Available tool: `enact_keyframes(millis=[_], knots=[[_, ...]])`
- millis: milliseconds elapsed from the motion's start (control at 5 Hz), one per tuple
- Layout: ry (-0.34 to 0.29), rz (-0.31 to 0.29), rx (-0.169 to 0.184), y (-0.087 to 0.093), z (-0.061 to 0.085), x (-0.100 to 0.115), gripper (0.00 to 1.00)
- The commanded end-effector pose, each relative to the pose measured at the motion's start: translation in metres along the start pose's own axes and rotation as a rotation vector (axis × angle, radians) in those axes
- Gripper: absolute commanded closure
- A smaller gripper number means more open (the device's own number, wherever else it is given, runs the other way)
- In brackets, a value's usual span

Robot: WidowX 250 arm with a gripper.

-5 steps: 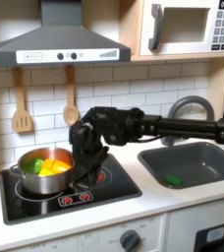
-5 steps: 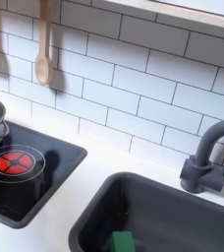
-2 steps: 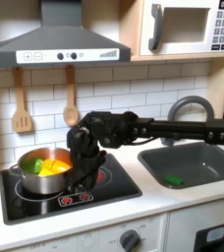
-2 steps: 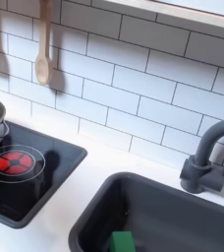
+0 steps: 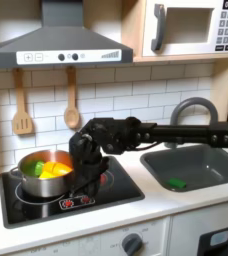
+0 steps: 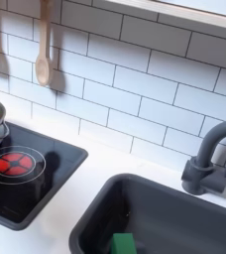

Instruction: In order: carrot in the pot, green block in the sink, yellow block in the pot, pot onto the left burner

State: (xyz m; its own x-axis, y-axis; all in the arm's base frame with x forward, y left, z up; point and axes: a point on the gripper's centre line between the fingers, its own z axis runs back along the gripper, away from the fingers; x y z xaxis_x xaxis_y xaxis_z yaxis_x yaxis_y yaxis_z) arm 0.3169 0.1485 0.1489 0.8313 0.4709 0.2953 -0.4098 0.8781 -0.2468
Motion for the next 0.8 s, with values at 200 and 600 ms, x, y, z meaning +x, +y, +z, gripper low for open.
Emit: enact_keyframes(millis=[200,600], knots=[[0.013,0.001,0.018,0.004,-0.014,-0.010,1.00],[-0.055,-0.010,-0.001,-0.002,0.009,-0.009,1.00]])
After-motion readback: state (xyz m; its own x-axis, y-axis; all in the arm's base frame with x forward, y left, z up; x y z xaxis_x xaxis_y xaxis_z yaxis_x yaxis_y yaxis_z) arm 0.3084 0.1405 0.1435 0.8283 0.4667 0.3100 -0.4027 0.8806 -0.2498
